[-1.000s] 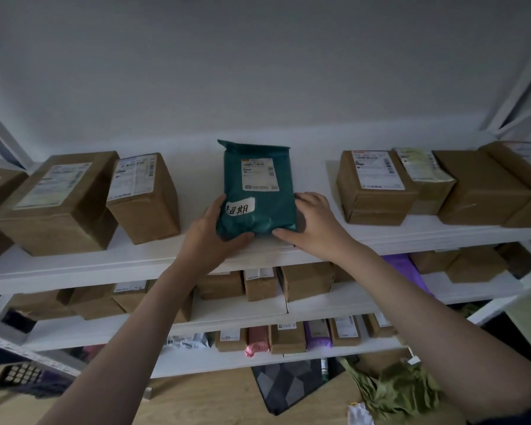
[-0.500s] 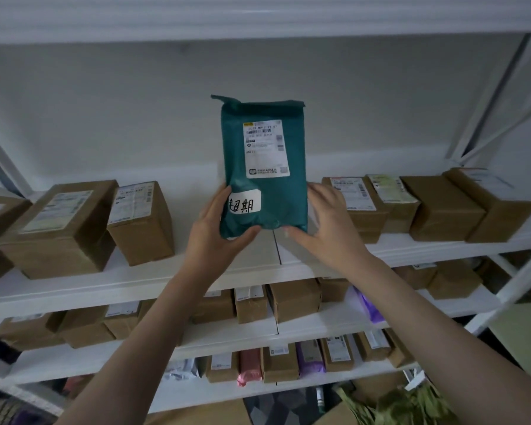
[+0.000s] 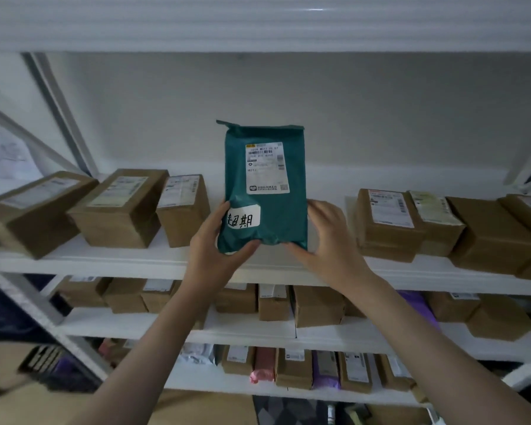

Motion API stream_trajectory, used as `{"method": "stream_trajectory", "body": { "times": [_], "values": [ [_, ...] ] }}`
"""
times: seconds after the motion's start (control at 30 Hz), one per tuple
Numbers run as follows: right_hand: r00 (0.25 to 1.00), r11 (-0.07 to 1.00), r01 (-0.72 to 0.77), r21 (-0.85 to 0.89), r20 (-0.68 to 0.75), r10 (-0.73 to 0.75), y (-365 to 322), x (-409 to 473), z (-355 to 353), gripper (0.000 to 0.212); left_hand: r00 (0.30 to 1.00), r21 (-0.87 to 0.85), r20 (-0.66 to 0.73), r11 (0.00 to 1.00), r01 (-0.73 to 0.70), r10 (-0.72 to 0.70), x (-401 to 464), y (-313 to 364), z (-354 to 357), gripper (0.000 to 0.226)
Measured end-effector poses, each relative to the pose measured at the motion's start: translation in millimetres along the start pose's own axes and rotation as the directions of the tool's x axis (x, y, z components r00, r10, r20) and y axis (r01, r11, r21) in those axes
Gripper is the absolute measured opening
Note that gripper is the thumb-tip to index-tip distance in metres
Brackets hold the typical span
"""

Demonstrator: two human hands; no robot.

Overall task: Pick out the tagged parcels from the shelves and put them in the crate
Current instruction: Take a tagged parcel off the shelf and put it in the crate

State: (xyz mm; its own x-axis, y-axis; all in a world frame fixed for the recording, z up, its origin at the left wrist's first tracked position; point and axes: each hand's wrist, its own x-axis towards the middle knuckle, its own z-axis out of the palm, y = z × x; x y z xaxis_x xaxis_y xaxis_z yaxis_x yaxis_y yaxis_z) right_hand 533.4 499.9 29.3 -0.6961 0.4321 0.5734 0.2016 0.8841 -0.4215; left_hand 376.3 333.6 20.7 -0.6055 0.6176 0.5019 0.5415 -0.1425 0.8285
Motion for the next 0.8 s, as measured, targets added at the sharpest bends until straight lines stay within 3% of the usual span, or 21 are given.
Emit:
{"method": "stream_trajectory", "body": {
  "times": [0.23, 0.5, 0.67, 0.8],
  "values": [
    [0.987, 0.984, 0.11, 0.14, 0.102, -0.125, -67, 2, 49, 0.08, 0.977, 0.155, -0.21, 0.986, 0.058, -0.025, -47, -8, -77, 0.082],
    [0.949, 0.933, 0.224, 0.282, 0.157, -0.275, -181, 4, 105, 0.079, 0.93, 0.153, -0.367, 0.985, 0.076, -0.015, -110, 1, -187, 0.076],
    [0.919, 0.909, 0.266, 0.322, 0.198, -0.34, -265, 0, 154, 0.079, 0.896, 0.174, -0.441, 0.974, 0.147, -0.056, -158, -11, -280, 0.091],
    [0.905, 0.894, 0.264, 0.361, 0.227, -0.359, -336, -10, 200, 0.076, 0.877, 0.184, -0.476, 0.968, 0.171, -0.065, -194, -12, -351, 0.082]
  ]
}}
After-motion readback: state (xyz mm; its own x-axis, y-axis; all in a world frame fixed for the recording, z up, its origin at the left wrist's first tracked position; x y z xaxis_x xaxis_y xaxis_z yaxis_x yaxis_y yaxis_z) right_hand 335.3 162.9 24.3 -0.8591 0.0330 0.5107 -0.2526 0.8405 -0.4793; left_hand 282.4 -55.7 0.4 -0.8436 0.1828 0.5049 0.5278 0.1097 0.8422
